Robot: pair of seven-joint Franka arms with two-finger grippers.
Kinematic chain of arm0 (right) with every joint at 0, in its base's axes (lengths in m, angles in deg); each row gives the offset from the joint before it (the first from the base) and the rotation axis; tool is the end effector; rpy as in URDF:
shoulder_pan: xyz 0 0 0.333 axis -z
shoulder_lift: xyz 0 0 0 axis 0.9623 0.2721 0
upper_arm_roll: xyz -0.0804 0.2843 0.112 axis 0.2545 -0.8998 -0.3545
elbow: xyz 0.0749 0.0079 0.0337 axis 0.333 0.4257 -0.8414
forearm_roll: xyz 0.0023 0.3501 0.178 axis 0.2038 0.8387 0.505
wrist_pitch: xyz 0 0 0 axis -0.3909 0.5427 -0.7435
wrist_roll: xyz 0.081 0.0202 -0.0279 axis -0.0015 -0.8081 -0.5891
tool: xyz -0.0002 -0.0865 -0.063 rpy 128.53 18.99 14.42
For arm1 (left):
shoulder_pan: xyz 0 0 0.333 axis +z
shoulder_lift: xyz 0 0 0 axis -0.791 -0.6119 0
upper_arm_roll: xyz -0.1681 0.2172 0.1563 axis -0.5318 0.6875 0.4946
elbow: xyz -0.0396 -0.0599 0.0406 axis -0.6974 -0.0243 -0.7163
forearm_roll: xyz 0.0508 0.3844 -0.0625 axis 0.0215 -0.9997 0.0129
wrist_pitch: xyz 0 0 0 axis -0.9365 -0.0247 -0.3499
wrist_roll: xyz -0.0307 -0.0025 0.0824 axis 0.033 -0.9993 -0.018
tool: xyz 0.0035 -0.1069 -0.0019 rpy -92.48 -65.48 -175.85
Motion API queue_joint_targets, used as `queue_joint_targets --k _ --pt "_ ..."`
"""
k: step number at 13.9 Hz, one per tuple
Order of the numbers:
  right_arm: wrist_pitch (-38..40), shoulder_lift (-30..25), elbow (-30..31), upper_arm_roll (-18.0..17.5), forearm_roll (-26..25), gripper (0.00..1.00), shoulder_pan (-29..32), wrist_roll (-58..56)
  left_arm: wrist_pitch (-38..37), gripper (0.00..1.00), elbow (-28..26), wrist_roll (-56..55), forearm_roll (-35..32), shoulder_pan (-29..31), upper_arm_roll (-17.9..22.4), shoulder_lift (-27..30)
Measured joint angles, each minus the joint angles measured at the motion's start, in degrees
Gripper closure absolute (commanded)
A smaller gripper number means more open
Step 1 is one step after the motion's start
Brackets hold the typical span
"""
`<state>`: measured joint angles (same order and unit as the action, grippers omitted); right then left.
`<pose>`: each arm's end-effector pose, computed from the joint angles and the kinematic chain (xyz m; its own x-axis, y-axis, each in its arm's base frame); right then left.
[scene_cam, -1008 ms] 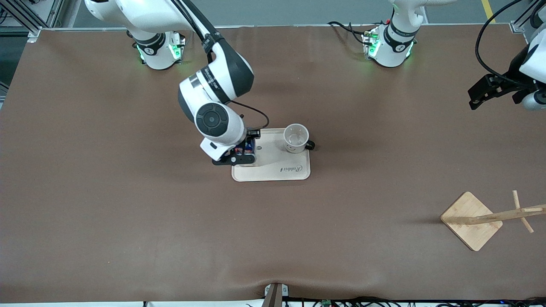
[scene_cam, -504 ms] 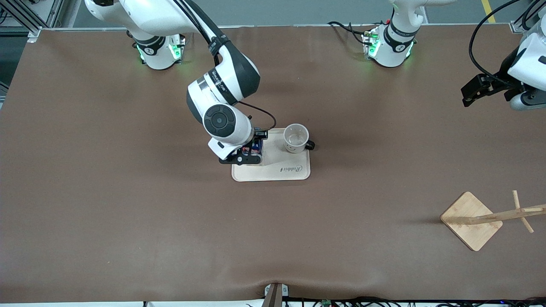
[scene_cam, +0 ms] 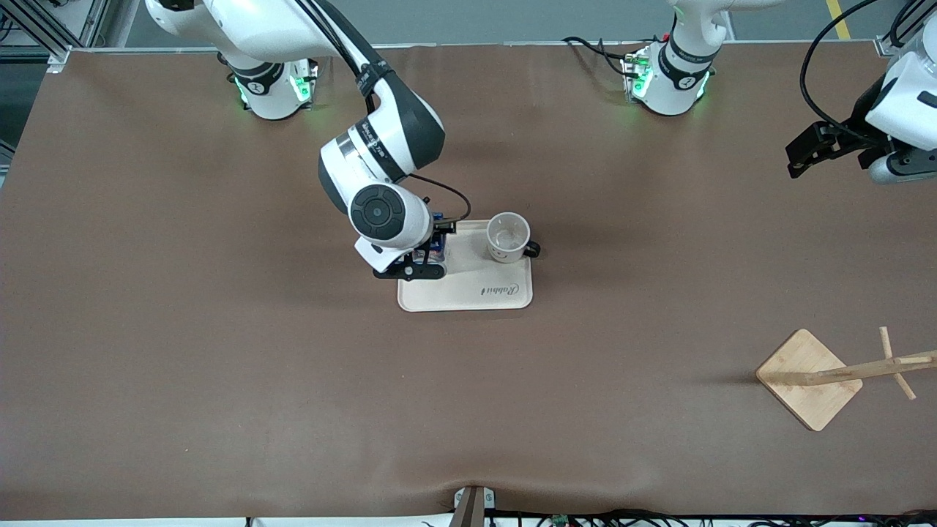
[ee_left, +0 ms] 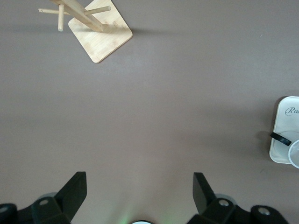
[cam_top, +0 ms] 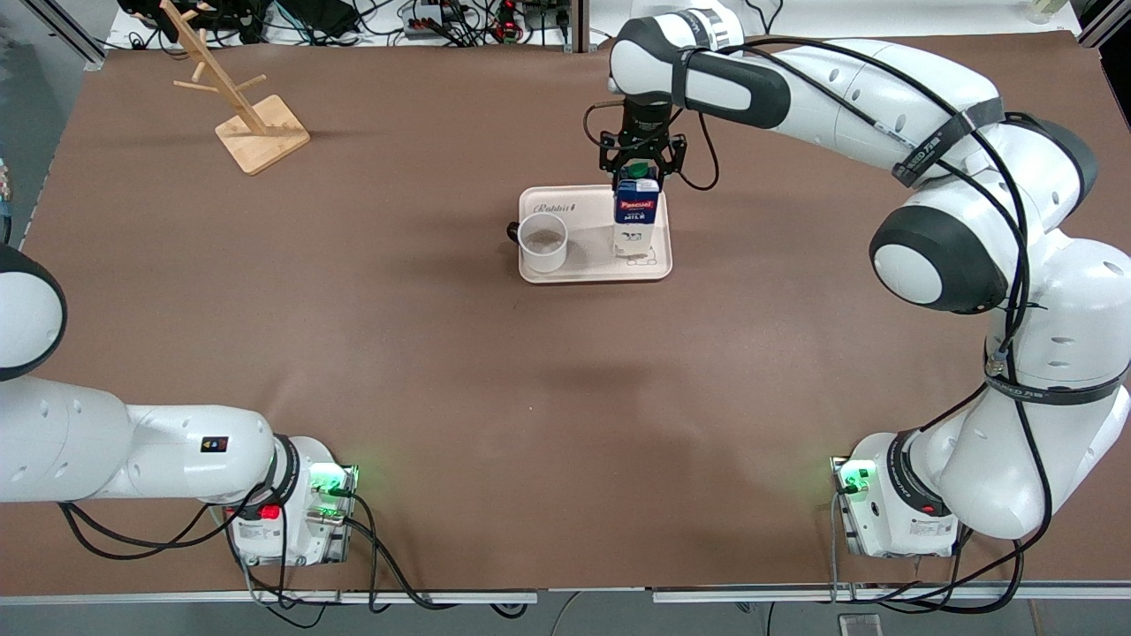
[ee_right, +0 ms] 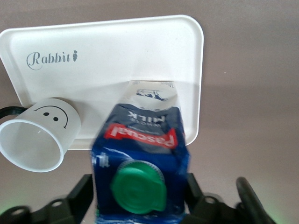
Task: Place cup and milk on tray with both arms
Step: 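Set the milk carton on the tray beside the mug and release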
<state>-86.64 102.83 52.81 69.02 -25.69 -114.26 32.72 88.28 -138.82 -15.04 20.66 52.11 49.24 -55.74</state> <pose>0.5383 0.4258 0.3436 0.9374 -0.0169 -0.3478 -0.0387 -0.9977 -0.0560 0.5202 -0.0520 0.6411 0.9963 0.0852 -0.0110 0.0838 -0.9921 -0.0930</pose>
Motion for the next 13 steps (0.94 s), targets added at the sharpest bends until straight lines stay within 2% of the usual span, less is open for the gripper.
queue_joint_targets --k 7,10,13 --pt "0.5 -0.1 -3.6 0.3 0.0 0.0 1.1 0.0 0.0 0.0 -0.3 0.0 0.0 0.0 0.0 0.0" --pt "4.7 -0.3 -8.0 0.7 0.0 0.0 2.7 0.0 -0.1 0.0 -0.3 0.0 0.0 0.0 0.0 0.0" --pt "8.1 -2.5 -14.2 4.2 -0.1 0.0 3.4 -0.5 -0.5 0.0 -0.3 0.0 0.0 -0.1 0.0 0.0"
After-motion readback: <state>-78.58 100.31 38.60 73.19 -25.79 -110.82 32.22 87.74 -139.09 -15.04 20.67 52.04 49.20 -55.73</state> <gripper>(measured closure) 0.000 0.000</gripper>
